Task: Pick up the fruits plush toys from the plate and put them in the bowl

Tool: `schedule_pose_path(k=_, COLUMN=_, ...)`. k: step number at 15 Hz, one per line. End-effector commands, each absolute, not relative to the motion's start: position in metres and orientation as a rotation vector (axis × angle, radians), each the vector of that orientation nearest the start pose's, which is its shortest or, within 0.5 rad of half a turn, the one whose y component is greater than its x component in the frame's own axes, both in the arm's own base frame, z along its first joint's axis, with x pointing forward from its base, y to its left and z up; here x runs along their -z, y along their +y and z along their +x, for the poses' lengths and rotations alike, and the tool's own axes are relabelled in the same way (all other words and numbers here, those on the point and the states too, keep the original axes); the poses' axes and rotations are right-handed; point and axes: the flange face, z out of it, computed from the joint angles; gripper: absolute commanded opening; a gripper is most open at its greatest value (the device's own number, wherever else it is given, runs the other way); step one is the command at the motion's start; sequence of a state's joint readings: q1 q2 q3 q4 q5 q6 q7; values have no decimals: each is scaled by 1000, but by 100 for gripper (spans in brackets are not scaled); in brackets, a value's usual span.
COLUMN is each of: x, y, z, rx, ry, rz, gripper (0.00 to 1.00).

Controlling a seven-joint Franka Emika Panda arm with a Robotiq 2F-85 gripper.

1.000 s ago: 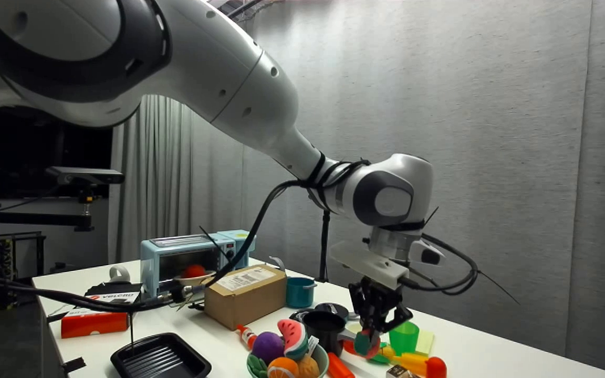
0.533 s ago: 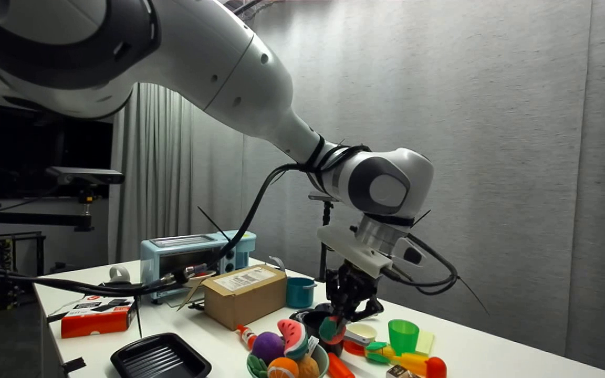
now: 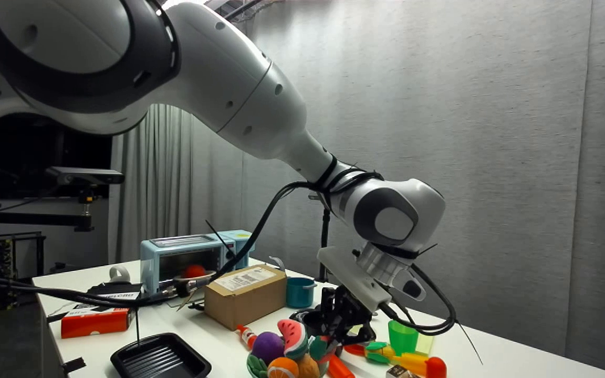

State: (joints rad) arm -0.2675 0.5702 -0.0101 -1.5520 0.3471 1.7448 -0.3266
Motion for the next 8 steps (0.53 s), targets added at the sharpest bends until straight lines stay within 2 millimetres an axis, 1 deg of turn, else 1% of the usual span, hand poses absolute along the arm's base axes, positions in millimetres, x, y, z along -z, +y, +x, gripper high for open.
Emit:
schedule_pose_path(k=1, x=-289, y=-158, z=636, rx=-348, ry=65, rz=-2649, gripper=3)
schedule_pose_path(k=4, x=-284, y=-161, z=633, rx=-360, ry=49, rz=-2641, gripper=3)
schedule_pose_path(k=6, x=-280, y=-158, z=631, rx=-368, ry=14, rz=-2648, gripper=3)
schedule_pose_path(k=8, x=-277, y=-154, z=628, rx=-369, ry=-60, rz=-2679, gripper=3)
